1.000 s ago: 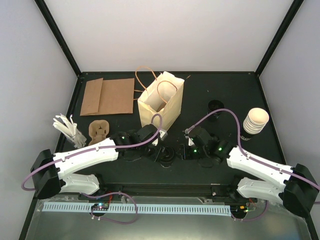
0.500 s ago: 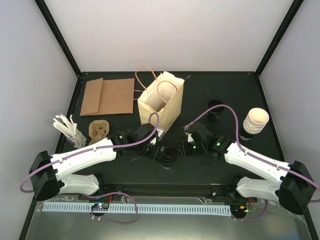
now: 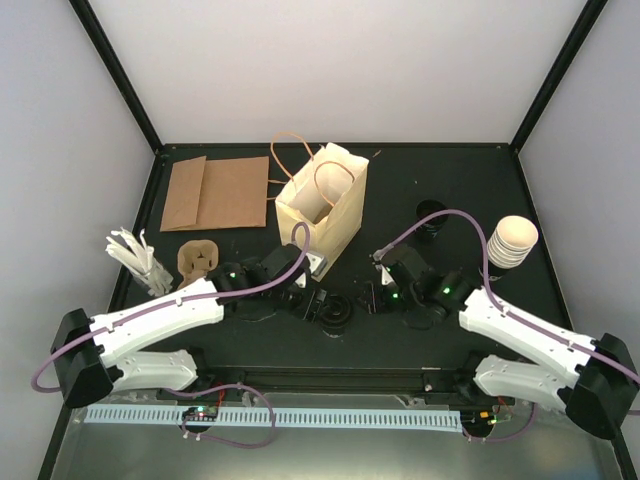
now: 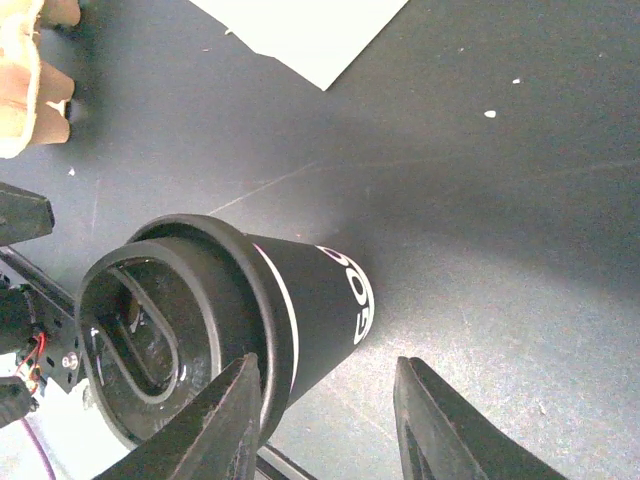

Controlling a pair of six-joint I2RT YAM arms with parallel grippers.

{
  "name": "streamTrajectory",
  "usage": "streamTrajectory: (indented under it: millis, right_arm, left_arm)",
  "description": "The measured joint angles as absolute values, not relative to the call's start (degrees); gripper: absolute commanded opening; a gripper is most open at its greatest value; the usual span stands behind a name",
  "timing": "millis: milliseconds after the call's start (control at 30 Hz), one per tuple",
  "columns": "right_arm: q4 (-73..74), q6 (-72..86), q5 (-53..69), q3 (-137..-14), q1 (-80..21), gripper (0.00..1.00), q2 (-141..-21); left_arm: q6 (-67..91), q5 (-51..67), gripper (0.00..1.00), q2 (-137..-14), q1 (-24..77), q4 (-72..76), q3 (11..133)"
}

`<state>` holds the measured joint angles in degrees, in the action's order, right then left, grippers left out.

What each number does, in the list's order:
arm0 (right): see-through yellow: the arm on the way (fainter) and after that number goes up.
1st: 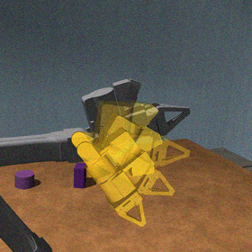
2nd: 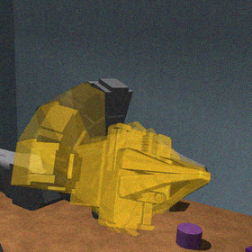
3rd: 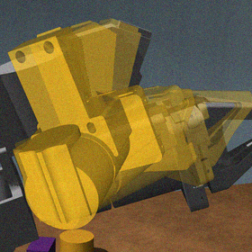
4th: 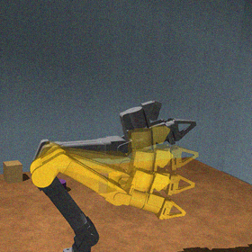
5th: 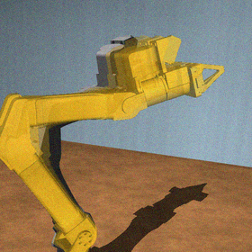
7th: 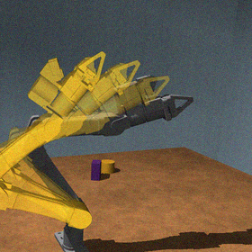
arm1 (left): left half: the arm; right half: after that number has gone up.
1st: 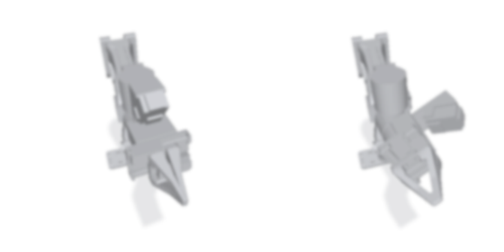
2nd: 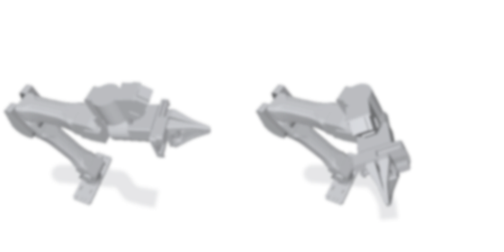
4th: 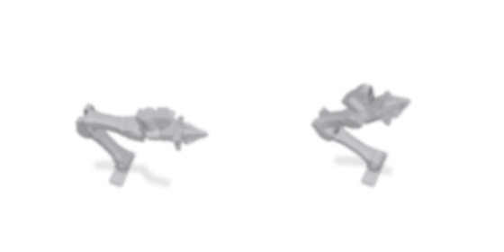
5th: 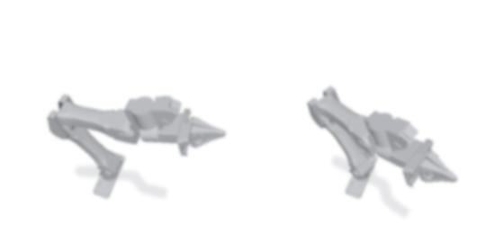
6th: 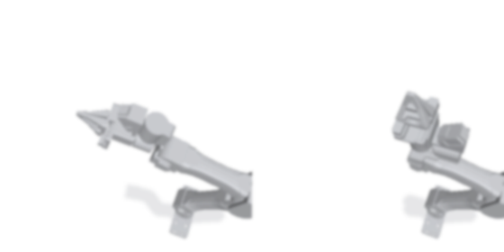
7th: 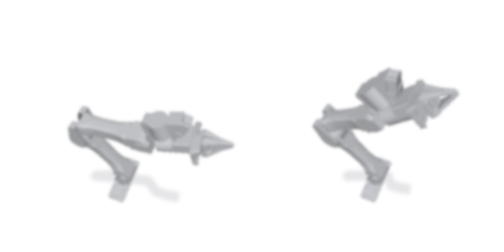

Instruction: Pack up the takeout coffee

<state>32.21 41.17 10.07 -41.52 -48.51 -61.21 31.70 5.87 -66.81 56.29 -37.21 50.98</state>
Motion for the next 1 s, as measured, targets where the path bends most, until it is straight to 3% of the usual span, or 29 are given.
streamTrajectory:
  millis: [400,567,1000]
  right_arm:
    - [32.6,43.5,12.9,-36.2,-48.8,0.39,-55.0]
    - [31.9,46.4,13.9,-34.4,-50.4,0.38,-52.9]
    - [25.4,51.9,15.9,-29.7,-51.5,0.37,-52.2]
  left_arm:
    - [31.7,7.7,0.73,-65.5,54.7,-36.4,51.0]
    - [31.7,8.4,0.54,-65.0,54.2,-35.9,51.0]
    - [31.7,10.8,0.54,-66.1,54.0,-34.0,50.3]
